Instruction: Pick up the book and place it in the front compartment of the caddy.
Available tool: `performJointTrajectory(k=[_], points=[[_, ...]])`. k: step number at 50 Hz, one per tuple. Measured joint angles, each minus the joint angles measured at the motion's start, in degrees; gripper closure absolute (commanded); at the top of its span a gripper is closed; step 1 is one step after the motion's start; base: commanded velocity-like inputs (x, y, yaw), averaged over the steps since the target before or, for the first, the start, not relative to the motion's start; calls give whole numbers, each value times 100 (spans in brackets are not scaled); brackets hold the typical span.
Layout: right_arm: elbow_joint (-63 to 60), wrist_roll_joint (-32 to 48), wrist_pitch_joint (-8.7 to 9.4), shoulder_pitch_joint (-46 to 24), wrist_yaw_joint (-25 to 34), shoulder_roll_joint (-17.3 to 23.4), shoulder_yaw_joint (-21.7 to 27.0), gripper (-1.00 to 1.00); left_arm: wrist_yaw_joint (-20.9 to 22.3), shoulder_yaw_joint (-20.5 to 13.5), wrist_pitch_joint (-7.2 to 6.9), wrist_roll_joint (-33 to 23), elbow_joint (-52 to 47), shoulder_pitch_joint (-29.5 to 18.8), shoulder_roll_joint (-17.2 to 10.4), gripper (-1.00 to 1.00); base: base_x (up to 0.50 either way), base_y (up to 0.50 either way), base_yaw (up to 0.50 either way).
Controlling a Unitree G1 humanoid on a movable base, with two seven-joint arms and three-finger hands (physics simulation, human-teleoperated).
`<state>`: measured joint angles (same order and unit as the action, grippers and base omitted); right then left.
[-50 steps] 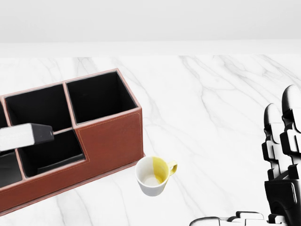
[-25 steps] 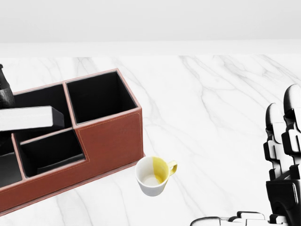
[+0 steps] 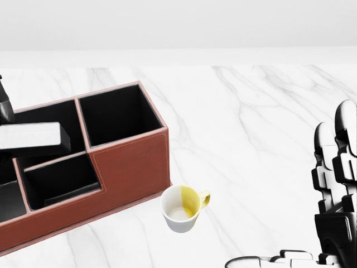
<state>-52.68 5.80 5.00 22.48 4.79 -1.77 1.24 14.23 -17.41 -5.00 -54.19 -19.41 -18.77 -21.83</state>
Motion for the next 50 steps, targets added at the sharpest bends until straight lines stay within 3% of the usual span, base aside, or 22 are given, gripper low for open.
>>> performJointTrajectory(k=[19,50], points=[[30,17,0,-29,-9,13,-11,-100,-631,285,0,-125,885,-208,67,100,0,0,0],[110,73,0,-48,-40,43,-68,-100,-1304,444,0,1,1904,-508,-11,100,0,0,0]])
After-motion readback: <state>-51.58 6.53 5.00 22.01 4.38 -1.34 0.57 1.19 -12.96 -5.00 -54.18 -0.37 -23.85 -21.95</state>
